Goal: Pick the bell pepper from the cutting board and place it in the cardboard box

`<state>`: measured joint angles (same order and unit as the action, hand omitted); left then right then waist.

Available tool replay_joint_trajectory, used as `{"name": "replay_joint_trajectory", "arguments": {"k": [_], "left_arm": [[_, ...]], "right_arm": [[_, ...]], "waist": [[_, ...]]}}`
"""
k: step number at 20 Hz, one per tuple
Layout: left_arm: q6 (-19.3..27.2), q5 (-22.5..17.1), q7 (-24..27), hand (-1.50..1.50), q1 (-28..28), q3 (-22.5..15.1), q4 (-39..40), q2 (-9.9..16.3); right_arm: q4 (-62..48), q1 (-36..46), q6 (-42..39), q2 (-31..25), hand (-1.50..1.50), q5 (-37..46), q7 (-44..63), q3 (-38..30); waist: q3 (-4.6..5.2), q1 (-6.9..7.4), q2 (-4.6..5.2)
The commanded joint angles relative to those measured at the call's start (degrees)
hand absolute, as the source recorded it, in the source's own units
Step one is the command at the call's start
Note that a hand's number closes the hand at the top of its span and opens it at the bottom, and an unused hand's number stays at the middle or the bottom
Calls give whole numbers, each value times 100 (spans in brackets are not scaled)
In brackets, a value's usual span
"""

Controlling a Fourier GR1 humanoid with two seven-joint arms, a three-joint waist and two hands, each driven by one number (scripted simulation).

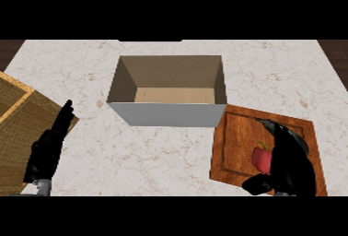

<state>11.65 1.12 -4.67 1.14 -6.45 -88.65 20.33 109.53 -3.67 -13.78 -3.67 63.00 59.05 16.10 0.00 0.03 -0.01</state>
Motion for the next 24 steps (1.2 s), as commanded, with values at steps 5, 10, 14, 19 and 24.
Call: {"name": "replay_joint_trajectory", "arguments": {"k": [5, 10, 14, 19, 24], "left_arm": [[-280, 109, 81, 0, -154, 382, 58, -65], [-323, 276, -294, 0, -132, 370, -165, -265], [-415, 416, -307, 0, 265, 322, -465, -401], [-550, 336, -104, 0, -290, 686, 164, -258], [-607, 388, -138, 0, 62, 620, -181, -432]], "right_arm": [[126, -480, -24, 126, -150, 147, 111, -15], [-606, -45, -59, 185, -150, 143, -107, -273], [-537, -95, -109, 224, 150, -118, -244, -457], [-938, -127, 714, -22, 150, 884, -479, -141], [-1215, 138, 917, -118, 150, 1369, -529, -148]], "waist": [[0, -19, -3], [0, -4, 0], [-1, 6, -3], [1, -12, 3], [-1, 14, 0]]}}
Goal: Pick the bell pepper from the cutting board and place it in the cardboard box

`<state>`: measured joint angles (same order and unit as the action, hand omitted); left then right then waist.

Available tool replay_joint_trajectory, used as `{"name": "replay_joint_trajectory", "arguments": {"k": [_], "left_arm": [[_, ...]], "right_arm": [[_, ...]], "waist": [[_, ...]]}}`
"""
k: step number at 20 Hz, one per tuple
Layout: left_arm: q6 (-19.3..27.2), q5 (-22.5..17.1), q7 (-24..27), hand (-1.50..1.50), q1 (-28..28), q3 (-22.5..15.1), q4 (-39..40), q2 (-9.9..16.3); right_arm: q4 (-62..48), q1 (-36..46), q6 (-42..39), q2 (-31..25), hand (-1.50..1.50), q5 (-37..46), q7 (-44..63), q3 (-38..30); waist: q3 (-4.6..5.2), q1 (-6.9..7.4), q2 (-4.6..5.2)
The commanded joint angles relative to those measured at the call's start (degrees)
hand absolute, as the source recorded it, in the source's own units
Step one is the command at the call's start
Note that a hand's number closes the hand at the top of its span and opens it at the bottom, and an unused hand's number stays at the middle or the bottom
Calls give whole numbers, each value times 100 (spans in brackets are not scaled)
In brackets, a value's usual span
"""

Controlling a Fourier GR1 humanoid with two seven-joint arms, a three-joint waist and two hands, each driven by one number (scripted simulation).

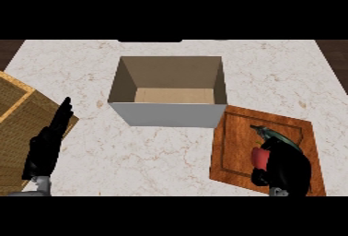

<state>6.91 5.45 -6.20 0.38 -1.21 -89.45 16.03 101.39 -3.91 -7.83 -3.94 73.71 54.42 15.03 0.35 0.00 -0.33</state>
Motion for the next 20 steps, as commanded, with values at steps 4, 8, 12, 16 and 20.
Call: {"name": "replay_joint_trajectory", "arguments": {"k": [4, 8, 12, 16, 20], "left_arm": [[-226, 22, 154, 0, -76, -248, 46, -50], [-252, 54, 103, 0, -374, -350, -56, -87], [-135, 117, 115, 0, -424, -362, 25, -184], [-100, 137, -15, 0, -423, -347, 78, -203], [-97, 193, 136, 0, -409, -425, 195, -276]], "right_arm": [[-542, 1255, -828, -1214, 150, -786, -2445, 373], [-643, 1788, -1101, -1766, 150, -1258, -3999, 695], [-1044, 2568, -1132, -2487, 150, -1893, -5520, 159], [-2000, 3374, -1003, -3011, 150, -2510, -6921, -553], [-2927, 4179, -1349, -3163, 150, -3348, -8192, -1052]], "waist": [[-46, 564, 189], [-74, 767, 261], [-71, 676, 258], [-69, 600, 239], [-54, 547, 208]]}}
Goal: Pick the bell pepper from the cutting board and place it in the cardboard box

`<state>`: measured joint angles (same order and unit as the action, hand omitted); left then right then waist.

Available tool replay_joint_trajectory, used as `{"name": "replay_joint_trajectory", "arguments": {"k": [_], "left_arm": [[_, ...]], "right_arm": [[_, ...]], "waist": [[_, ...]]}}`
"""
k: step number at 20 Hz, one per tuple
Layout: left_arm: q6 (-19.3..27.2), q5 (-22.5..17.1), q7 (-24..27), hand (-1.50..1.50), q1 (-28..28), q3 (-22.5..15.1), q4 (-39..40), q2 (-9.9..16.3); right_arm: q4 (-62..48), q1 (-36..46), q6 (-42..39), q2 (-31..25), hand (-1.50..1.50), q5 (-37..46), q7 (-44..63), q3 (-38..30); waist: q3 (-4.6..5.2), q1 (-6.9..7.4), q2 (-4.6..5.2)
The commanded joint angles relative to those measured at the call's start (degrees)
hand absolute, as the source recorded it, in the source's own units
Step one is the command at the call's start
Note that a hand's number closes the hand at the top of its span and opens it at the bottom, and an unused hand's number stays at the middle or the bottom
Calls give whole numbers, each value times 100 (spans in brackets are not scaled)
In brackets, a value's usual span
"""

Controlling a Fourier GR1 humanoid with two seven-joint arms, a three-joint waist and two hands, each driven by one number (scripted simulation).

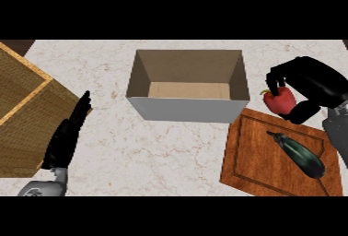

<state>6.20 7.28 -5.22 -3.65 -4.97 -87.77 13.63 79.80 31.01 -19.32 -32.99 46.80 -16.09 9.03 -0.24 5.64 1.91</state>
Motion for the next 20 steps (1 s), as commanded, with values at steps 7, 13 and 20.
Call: {"name": "replay_joint_trajectory", "arguments": {"k": [7, 13, 20], "left_arm": [[-130, -143, 49, 0, -67, 299, 185, 198], [123, 97, -89, 0, 131, 103, -12, -38], [86, 77, -178, 0, 453, 139, -291, -77]], "right_arm": [[-1978, 1698, -1351, 140, 150, -2134, -2486, -1022], [-2920, 3001, -1755, 460, 150, -2423, -2405, -908], [-3310, 3671, -1335, 1359, 150, -2260, -1560, -495]], "waist": [[18, -170, -76], [23, -257, -129], [26, -375, -168]]}}
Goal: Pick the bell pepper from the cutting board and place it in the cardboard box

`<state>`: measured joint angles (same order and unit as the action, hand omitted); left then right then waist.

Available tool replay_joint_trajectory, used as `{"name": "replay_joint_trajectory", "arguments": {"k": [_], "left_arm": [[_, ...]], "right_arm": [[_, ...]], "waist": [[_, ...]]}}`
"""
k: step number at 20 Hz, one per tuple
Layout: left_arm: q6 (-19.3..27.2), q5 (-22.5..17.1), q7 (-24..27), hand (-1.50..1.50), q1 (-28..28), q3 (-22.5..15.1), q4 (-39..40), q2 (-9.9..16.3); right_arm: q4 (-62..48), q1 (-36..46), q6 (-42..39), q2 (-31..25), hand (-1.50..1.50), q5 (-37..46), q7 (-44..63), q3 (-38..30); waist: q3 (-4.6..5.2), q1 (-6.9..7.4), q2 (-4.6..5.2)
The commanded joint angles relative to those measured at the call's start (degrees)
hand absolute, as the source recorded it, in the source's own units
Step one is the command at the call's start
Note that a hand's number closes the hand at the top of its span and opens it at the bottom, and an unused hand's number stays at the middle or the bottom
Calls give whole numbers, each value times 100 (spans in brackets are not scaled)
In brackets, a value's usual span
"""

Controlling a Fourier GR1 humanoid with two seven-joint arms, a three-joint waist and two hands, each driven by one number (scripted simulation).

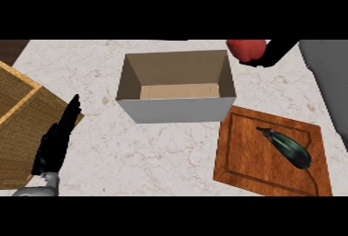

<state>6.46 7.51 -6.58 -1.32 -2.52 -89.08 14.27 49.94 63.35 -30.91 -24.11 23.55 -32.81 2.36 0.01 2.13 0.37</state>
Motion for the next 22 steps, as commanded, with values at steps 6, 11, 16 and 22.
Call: {"name": "replay_joint_trajectory", "arguments": {"k": [6, 11, 16, 22], "left_arm": [[-148, -96, -274, 0, 10, 164, -197, 48], [-93, 5, 268, 0, -19, 218, 337, -71], [-11, 186, 230, 0, 174, 18, 61, -210], [-41, 204, -45, 0, -245, 94, 135, -231]], "right_arm": [[-241, 704, 83, 1265, 150, 333, 844, 514], [-787, 792, 418, 1841, 150, 728, 813, 771], [-1585, 1040, 915, 2333, 150, 1183, 996, 937], [-2077, 858, 1227, 2403, -150, 762, 1256, 1242]], "waist": [[2, -128, -42], [4, -122, -18], [4, -37, 3], [3, -24, 3]]}}
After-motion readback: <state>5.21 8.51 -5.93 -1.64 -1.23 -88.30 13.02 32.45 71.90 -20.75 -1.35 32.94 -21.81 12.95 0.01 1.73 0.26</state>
